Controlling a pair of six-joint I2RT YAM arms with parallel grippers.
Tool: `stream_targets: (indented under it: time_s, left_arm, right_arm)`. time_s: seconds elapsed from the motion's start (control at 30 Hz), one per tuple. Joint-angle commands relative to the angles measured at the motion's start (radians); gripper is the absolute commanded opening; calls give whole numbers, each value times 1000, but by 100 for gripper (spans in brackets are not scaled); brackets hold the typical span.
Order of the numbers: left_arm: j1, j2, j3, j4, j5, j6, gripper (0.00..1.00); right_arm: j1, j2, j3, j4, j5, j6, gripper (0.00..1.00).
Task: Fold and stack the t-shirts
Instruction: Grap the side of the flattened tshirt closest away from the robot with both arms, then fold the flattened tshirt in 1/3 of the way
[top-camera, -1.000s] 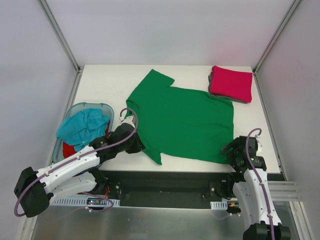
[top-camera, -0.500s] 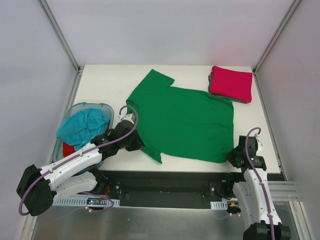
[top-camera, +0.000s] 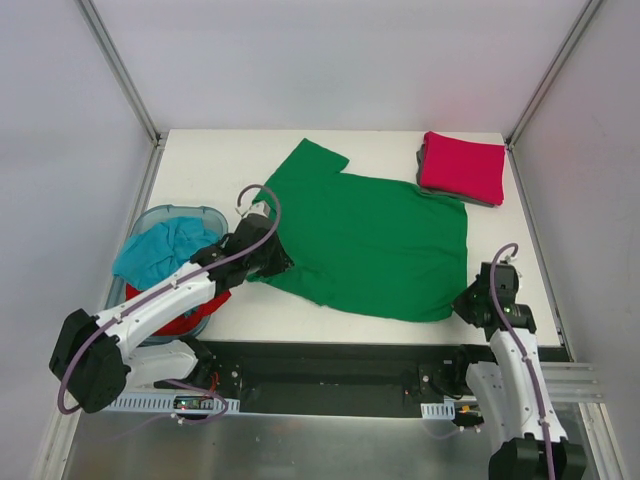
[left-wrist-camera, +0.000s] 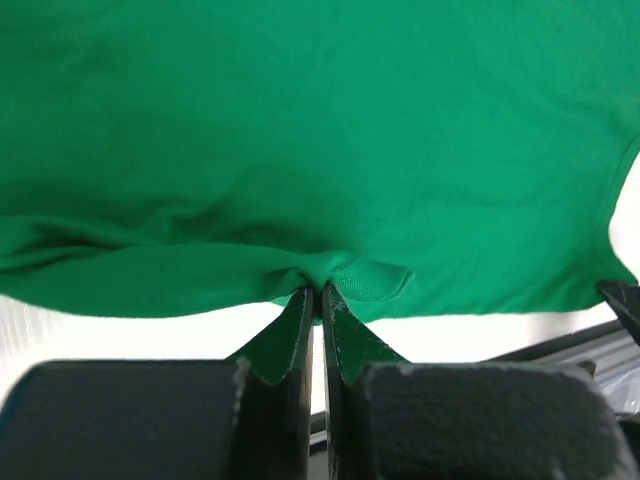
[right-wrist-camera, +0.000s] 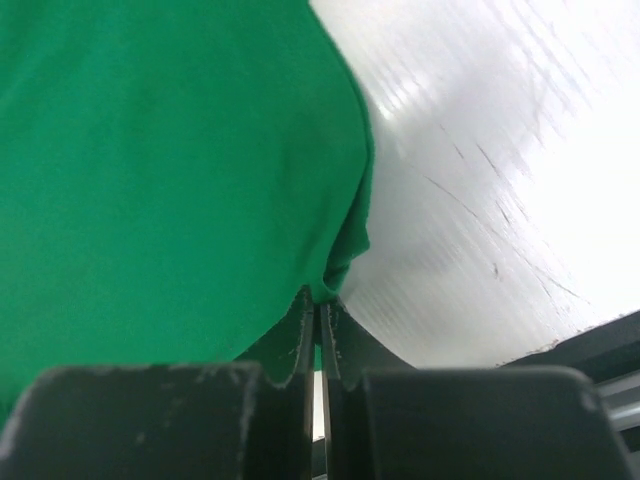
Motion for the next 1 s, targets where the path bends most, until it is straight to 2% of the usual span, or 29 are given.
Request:
stream_targets:
  time_s: [0.0,0.17,0.53,0.97]
  left_arm:
    - [31,51,117,52,-69,27,0]
    - [80,95,174,59,-129,63,0]
    - [156,216,282,128,-166,184,0]
    - [248,483,452,184,-152,305,0]
  right_arm:
    - [-7,92,107,72,-34,-58,1]
    - [-7,189,176,119,-31,-80,1]
    - [-20,397,308,194,32,-108,1]
    - [-37,724,465,299,-9,-121,3]
